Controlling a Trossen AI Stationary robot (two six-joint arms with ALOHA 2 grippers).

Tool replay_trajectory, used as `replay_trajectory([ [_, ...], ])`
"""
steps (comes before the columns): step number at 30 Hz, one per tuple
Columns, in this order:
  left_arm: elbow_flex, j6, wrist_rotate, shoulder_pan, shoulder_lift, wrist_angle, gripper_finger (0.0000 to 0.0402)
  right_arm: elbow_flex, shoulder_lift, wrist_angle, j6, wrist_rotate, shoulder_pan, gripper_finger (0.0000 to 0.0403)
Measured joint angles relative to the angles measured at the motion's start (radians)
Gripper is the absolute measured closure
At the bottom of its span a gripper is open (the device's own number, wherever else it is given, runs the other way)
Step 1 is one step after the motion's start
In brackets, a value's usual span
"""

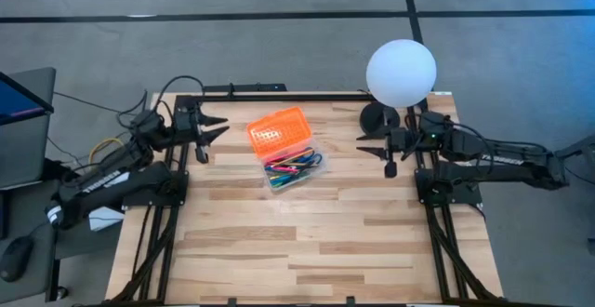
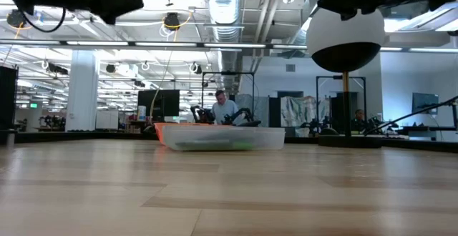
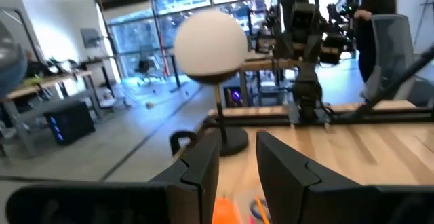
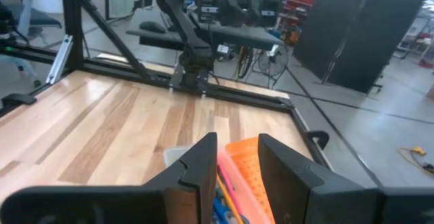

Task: Pick & place school supplies into a supply box
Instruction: Close the supply box

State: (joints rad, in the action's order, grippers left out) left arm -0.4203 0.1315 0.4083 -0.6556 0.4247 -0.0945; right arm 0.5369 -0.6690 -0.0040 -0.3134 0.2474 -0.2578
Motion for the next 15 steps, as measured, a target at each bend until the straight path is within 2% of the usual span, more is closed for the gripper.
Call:
replay_trajectory([
  [8, 0.108, -0.020, 0.032, 0.000, -0.053, 0.003, 0.0308, 0.000, -0.043, 0.045, -0.005, -0.011, 0.042, 0.0301],
  [15, 0.134, -0.057, 0.072, 0.000, -0.124, 0.045, 0.0308, -0.003, 0.001, 0.031, -0.001, -0.014, 0.024, 0.0301],
])
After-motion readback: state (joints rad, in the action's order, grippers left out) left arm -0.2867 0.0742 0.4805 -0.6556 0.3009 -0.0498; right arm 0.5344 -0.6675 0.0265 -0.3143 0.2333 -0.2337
